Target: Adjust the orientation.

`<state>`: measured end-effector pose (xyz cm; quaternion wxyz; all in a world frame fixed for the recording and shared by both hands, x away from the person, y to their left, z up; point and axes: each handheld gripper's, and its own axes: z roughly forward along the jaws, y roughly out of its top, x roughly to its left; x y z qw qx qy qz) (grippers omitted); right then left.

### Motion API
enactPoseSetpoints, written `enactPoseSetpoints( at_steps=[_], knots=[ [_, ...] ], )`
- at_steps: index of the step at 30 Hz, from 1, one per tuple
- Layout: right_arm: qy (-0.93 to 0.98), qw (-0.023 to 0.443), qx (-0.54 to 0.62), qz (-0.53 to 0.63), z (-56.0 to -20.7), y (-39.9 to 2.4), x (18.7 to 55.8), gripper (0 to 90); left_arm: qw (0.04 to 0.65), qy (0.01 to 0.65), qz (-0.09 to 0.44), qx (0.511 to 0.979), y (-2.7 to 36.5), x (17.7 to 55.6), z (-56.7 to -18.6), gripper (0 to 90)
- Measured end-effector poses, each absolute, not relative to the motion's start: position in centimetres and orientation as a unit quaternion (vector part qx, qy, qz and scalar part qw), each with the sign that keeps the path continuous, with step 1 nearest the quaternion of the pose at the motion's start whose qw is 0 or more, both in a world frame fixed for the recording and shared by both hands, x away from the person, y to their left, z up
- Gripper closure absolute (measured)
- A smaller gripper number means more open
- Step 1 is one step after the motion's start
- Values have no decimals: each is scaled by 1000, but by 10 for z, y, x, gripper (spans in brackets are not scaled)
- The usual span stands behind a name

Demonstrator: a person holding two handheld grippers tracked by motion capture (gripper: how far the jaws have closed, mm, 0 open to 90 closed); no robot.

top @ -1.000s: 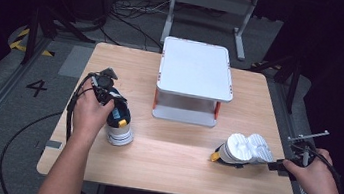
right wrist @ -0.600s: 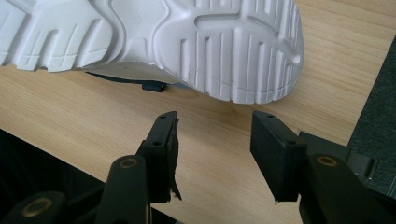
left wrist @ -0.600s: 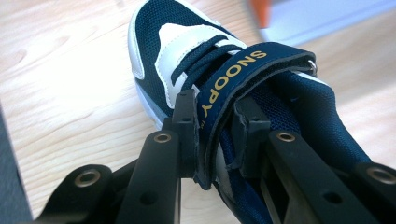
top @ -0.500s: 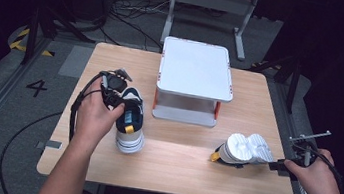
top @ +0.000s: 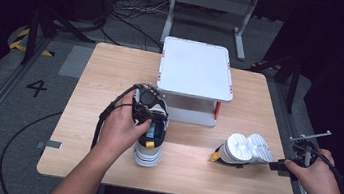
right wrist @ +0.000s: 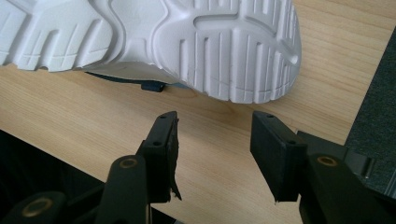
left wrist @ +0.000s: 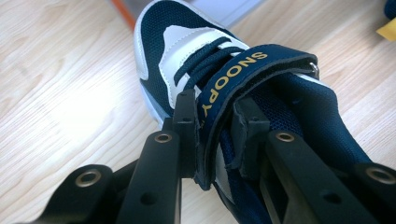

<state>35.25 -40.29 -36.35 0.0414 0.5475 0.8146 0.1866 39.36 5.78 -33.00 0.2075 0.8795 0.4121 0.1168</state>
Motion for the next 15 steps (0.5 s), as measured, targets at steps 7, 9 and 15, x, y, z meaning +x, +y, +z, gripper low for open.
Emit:
enactPoseSetpoints(
  at_steps=[7,9,15],
  knots=[
    [815,41,547,186,-364,-403,353,526,214,405,124,880,34,396,-347,751],
    [816,42,546,187,-363,-403,353,526,218,418,141,870,27,395,-353,752],
    [817,42,545,185,-364,-403,353,524,229,428,148,861,19,395,-358,752]
  ],
)
